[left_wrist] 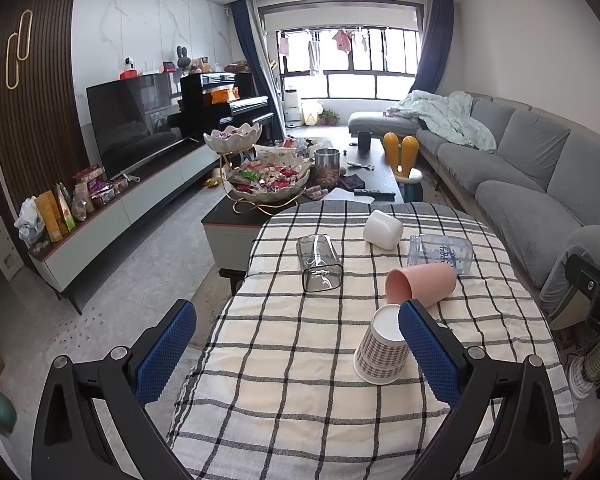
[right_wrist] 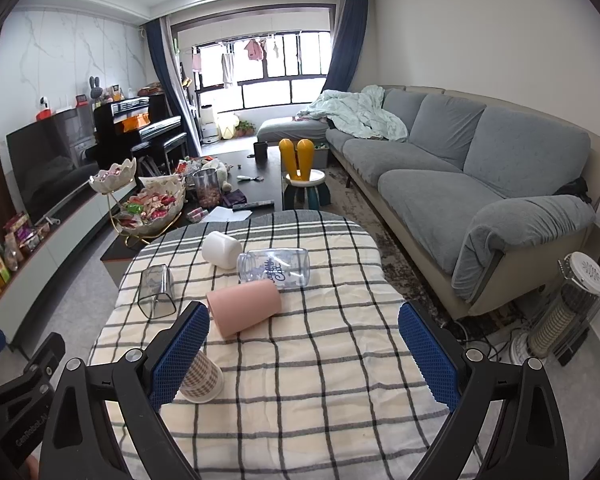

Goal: Flip cup upside down

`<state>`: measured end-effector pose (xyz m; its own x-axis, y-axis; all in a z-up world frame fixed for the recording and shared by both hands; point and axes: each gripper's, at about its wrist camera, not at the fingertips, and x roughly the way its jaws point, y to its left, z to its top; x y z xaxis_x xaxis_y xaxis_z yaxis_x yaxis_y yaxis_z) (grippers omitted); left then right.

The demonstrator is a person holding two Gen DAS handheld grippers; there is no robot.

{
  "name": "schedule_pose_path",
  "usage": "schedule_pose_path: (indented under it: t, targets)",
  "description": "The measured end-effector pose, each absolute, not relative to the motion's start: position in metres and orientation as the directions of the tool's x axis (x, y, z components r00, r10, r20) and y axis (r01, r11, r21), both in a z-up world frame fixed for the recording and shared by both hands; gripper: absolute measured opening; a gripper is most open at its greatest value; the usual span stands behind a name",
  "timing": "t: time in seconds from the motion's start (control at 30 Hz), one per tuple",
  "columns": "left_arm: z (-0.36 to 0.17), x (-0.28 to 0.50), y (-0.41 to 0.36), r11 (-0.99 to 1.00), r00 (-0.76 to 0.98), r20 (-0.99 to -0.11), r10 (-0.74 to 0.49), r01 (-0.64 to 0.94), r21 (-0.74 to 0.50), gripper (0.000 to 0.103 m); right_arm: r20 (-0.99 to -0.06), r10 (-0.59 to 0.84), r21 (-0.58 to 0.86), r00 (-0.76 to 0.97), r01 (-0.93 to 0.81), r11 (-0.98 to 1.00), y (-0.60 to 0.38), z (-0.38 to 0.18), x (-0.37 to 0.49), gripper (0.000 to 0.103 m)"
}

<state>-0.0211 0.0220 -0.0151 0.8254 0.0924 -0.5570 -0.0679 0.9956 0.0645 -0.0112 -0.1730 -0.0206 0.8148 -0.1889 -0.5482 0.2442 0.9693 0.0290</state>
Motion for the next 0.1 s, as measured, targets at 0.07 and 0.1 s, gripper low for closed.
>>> schedule_pose_path:
  t: [0.07, 0.1]
  targets:
    - [-0.0157, -0.021, 0.0224, 0.995, 0.823, -0.56, 0.094, -0.069, 0.066, 0.103, -0.548, -0.189, 0.03, 0.815, 0.245, 0.969, -0.1726, -0.0205, -0.0119, 0.096]
    - [-0.0158, -0.0206, 0.022, 0.995, 0.822, -0.562, 0.095, -0.069, 0.067, 0.103, -0.548, -0.189, 0.03, 0.815, 0.245, 0.969, -0.1733, -0.0204, -0.0108, 0.096]
